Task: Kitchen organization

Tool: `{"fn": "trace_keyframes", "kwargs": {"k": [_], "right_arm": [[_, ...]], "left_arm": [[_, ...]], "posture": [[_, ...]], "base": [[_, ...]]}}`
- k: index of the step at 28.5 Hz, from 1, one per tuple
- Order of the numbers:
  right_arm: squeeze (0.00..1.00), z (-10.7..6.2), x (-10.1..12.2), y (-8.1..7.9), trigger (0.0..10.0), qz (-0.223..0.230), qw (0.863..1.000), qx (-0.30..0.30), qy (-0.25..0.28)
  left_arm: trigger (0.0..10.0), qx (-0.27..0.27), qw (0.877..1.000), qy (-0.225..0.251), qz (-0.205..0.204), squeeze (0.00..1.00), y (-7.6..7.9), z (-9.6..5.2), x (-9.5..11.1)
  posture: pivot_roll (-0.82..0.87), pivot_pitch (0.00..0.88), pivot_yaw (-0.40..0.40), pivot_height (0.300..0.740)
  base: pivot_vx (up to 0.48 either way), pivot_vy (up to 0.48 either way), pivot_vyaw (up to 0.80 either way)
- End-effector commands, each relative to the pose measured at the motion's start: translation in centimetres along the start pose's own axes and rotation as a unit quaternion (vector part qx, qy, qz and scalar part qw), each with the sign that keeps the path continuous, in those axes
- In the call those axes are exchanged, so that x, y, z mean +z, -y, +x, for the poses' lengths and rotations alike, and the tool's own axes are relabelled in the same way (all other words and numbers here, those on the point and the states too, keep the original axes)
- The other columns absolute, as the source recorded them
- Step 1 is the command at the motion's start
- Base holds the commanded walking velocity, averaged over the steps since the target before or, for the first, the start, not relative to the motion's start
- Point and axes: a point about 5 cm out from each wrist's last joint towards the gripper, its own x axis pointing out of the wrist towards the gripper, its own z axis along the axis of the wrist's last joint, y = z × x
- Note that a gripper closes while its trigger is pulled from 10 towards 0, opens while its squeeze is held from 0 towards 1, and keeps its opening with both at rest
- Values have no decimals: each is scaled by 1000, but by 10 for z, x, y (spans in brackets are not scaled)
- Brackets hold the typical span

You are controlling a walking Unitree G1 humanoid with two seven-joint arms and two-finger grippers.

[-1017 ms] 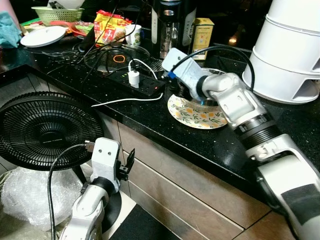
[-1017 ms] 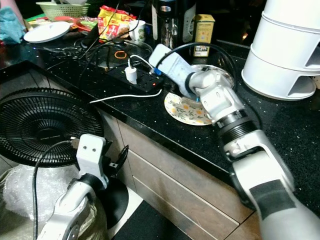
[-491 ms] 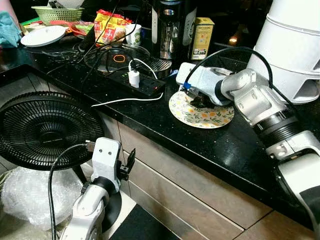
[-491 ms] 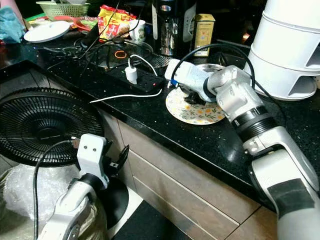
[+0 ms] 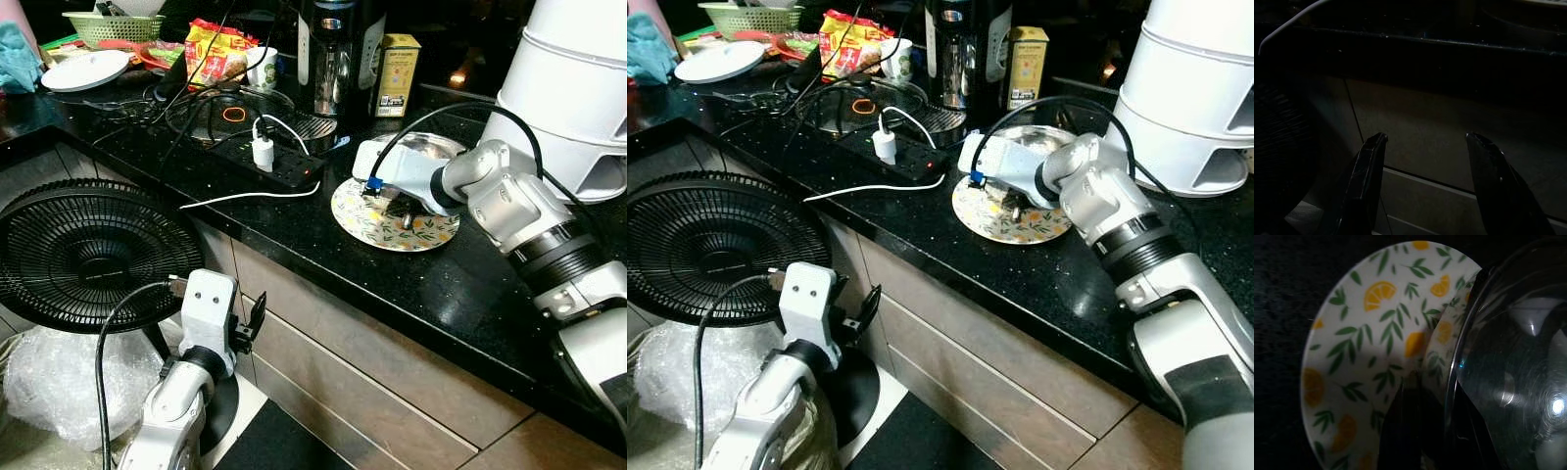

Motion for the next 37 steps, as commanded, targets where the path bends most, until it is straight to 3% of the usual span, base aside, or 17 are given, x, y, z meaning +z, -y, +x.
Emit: {"fn": "trace_keyframes", "kwargs": {"k": [1, 8, 11, 14, 18, 24, 28, 30, 31, 32, 33, 34, 37], "right_arm": [[0, -4, 4, 1, 0, -11, 1000, -3, 6], [0, -6, 11, -4, 0, -9, 999, 15, 42], [0, -6, 30, -3, 0, 31, 989, 11, 143], [0, -6, 38, -3, 0, 52, 982, 6, 182], [0, -4, 49, -9, 0, 157, 938, 5, 309], [0, 0, 33, -10, 0, 220, 920, -65, 319], [0, -2, 28, -5, 0, 259, 895, -110, 346], [0, -5, 31, -4, 2314, 295, 867, -119, 384], [0, -5, 31, -4, 2314, 295, 867, -119, 384], [0, -11, 36, -3, 4039, 338, 828, -98, 435], [0, -12, 39, -2, 4039, 347, 818, -93, 450], [0, -14, 42, -3, 10000, 356, 806, -84, 466], [0, -18, 47, -4, 10000, 374, 781, -79, 494]], "left_arm": [[10000, -1, 1000, -5, 0, 0, -1, 0, -3], [10000, -1, 1000, -5, 0, 0, 0, 0, -3], [10000, 0, 1000, -5, -2, 0, 2, 0, -5], [10000, 0, 1000, -5, -2, 0, 2, -1, -5], [10000, -3, 1000, -6, -3, 0, 3, -2, -6], [10000, -4, 1000, -1, -1, 0, 3, -3, -3], [10000, -9, 1000, 16, 0, 0, 3, -2, 3], [10000, -47, 998, 37, -2, 0, 10, -4, 10], [10000, -47, 998, 37, -2, 0, 10, -4, 10], [10000, -104, 993, 50, 0, 0, 18, -7, 15], [10000, -120, 991, 53, 1, 0, 20, -7, 16], [10000, -137, 989, 56, 1, 0, 23, -8, 18], [10000, -188, 980, 61, 8, 0, 33, -12, 24]], "posture": [[100, 0, -22, 740], [100, 0, -23, 740], [87, 0, -27, 740], [86, 0, -20, 740], [90, 0, -13, 740], [86, 0, -15, 740], [75, 0, -11, 740], [70, 0, -15, 740], [70, 0, -15, 740], [65, 0, -13, 740], [66, 0, -12, 740], [66, 0, -12, 740], [68, 0, -5, 740]], "base": [[0, 0, 0], [0, 0, 0], [0, 0, 0], [0, 0, 0], [0, 0, 0], [0, 0, 0], [0, 0, 0], [0, 0, 0], [0, 0, 0], [0, 0, 0], [0, 0, 0], [0, 0, 0], [0, 0, 0]]}}
